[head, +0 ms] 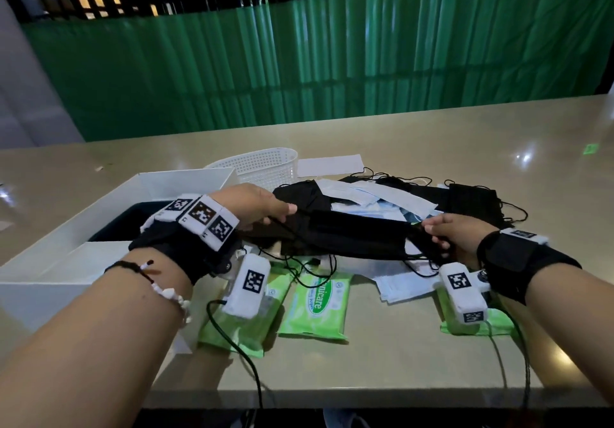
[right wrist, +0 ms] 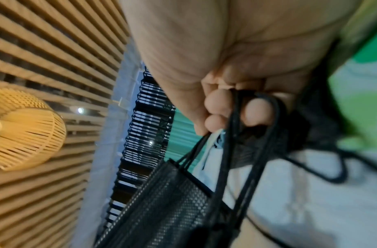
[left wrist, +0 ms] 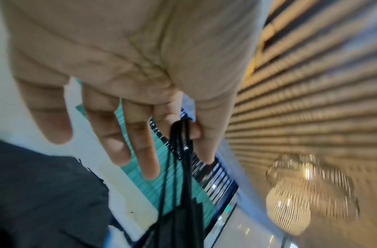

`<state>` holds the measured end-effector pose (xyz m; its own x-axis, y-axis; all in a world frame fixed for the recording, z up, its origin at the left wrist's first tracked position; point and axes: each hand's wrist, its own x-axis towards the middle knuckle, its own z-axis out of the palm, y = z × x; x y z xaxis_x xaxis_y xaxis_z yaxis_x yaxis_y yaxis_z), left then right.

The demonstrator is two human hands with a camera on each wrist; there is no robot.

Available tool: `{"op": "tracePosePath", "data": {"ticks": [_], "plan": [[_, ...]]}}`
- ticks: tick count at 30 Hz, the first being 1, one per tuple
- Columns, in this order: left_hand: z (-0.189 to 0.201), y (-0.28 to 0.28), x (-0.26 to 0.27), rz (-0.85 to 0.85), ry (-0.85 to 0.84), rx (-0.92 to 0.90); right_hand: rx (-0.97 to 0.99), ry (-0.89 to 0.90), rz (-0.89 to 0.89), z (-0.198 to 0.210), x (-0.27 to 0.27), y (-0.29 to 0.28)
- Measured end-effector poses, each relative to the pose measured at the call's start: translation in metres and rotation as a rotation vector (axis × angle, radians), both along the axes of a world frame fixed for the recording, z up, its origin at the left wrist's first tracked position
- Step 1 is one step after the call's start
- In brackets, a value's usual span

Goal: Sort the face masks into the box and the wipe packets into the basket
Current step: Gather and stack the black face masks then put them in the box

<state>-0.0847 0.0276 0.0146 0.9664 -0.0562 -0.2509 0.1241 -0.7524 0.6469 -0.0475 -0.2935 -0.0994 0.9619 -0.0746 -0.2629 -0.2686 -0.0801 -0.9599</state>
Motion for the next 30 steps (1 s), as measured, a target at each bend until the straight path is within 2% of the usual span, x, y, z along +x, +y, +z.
{"op": "tracePosePath", "data": {"ticks": [3, 5, 7, 10, 14, 19, 23, 30], "plan": [[0.006, 0.003, 0.003, 0.105, -0.022, -0.543, 0.091, -0.050, 0.008, 0.020, -0.003, 0.004], [0.015, 0.005, 0.004, 0.169, -0.082, -0.830, 0.134, -0.109, 0.004, 0.036, -0.005, 0.010], [0.027, 0.008, 0.004, 0.182, -0.128, -0.985, 0.160, -0.159, 0.000, 0.051, -0.004, 0.018], [0.049, 0.017, 0.005, 0.166, -0.193, -1.121, 0.205, -0.221, 0.044, 0.072, 0.001, 0.035], [0.081, 0.046, 0.004, 0.184, -0.313, -1.101, 0.190, -0.291, 0.210, 0.105, 0.006, 0.070], [0.114, 0.098, 0.005, 0.378, -0.442, -0.881, 0.119, -0.328, 0.429, 0.140, 0.010, 0.137], [0.130, 0.146, 0.008, 0.477, -0.462, -0.759, 0.028, -0.310, 0.579, 0.151, 0.013, 0.202], [0.125, 0.199, 0.024, 0.612, -0.440, -0.669, -0.080, -0.227, 0.593, 0.145, 0.028, 0.277]]}}
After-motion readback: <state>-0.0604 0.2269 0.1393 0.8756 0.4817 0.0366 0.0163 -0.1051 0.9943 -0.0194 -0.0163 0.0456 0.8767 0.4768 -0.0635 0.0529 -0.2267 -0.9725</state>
